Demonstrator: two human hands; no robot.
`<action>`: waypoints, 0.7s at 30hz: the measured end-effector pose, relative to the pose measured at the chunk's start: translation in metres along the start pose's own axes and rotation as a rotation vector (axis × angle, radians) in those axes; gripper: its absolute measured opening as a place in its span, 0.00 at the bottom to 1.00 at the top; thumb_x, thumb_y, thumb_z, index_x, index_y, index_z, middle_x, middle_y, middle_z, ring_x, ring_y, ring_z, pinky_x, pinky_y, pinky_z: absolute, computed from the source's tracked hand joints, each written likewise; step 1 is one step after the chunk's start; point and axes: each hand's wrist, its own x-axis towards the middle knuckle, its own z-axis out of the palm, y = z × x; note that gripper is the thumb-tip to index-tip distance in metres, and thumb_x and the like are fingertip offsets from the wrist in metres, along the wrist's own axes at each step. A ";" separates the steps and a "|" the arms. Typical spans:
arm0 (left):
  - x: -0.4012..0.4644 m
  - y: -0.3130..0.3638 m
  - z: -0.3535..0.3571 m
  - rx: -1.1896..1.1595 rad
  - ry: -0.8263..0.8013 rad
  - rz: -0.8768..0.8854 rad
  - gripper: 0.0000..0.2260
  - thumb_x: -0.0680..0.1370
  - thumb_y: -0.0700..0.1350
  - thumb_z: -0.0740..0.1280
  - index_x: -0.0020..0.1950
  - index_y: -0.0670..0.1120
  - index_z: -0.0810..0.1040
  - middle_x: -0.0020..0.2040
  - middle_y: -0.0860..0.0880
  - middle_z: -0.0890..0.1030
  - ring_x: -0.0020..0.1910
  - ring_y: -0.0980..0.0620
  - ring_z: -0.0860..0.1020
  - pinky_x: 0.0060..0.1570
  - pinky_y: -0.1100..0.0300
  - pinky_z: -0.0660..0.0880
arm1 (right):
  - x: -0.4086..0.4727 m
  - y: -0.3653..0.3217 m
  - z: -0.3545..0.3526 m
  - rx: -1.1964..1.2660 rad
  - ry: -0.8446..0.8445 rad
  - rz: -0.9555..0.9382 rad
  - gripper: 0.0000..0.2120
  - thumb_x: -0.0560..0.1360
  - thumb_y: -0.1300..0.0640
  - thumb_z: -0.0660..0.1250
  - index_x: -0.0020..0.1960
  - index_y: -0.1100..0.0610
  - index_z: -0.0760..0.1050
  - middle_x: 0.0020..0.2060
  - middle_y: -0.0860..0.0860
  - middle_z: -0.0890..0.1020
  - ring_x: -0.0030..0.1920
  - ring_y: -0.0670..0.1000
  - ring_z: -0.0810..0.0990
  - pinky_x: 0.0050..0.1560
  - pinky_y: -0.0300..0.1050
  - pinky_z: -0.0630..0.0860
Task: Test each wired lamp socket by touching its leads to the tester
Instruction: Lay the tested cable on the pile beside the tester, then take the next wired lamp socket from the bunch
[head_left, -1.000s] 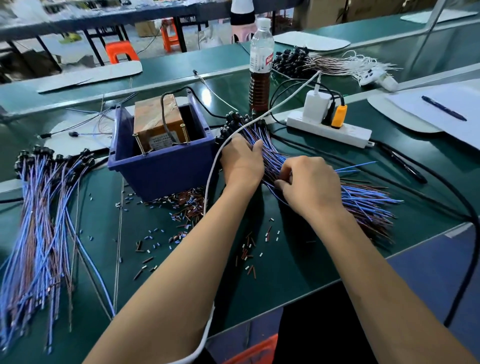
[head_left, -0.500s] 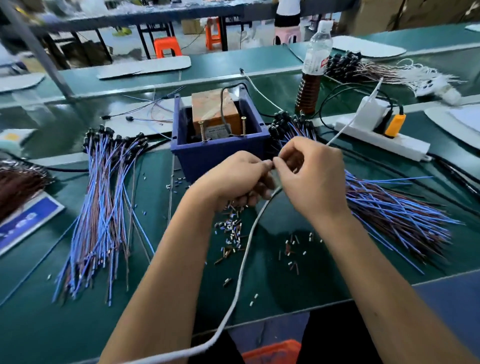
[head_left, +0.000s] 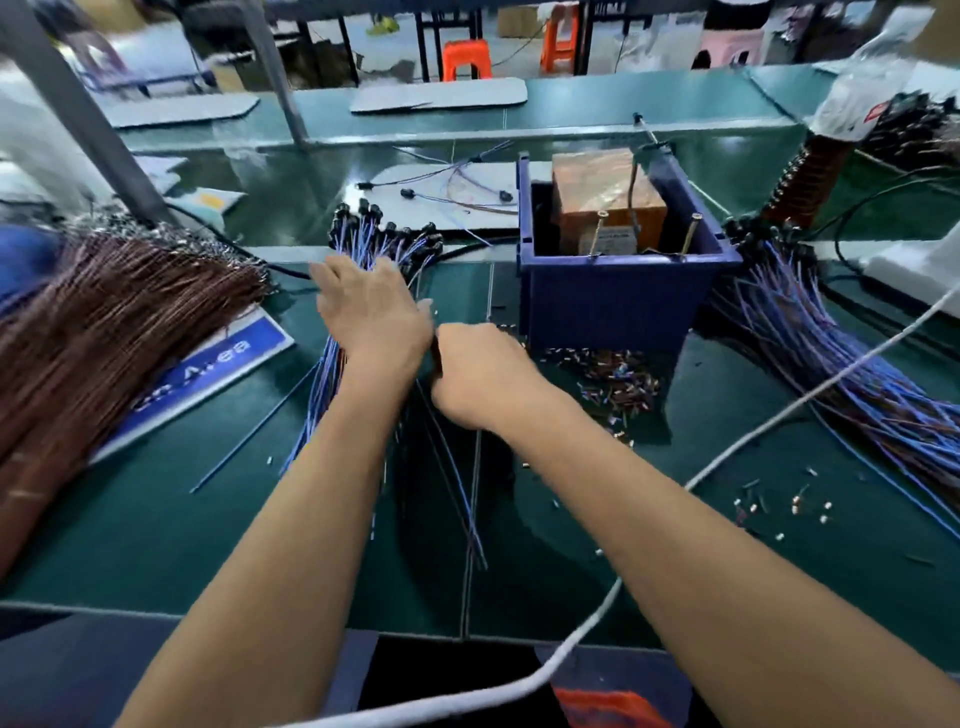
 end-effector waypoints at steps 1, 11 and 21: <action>0.008 -0.002 0.003 0.036 -0.019 -0.009 0.26 0.76 0.65 0.68 0.61 0.46 0.78 0.65 0.34 0.75 0.69 0.36 0.67 0.66 0.44 0.64 | 0.008 -0.004 0.001 -0.009 -0.027 0.014 0.12 0.78 0.58 0.66 0.60 0.60 0.74 0.58 0.63 0.81 0.58 0.65 0.80 0.46 0.48 0.68; 0.033 -0.001 0.008 -0.288 0.028 -0.006 0.13 0.81 0.48 0.61 0.56 0.41 0.80 0.59 0.38 0.78 0.63 0.38 0.71 0.63 0.49 0.64 | 0.019 -0.009 0.009 -0.009 -0.060 0.094 0.15 0.80 0.59 0.63 0.65 0.63 0.71 0.61 0.65 0.79 0.63 0.67 0.78 0.49 0.50 0.68; 0.020 0.016 -0.039 -1.871 -0.194 -0.332 0.02 0.85 0.38 0.54 0.53 0.43 0.64 0.41 0.45 0.82 0.22 0.55 0.69 0.22 0.66 0.59 | 0.016 -0.012 0.010 0.766 0.299 0.061 0.16 0.86 0.48 0.59 0.68 0.57 0.69 0.51 0.54 0.82 0.57 0.59 0.80 0.57 0.55 0.75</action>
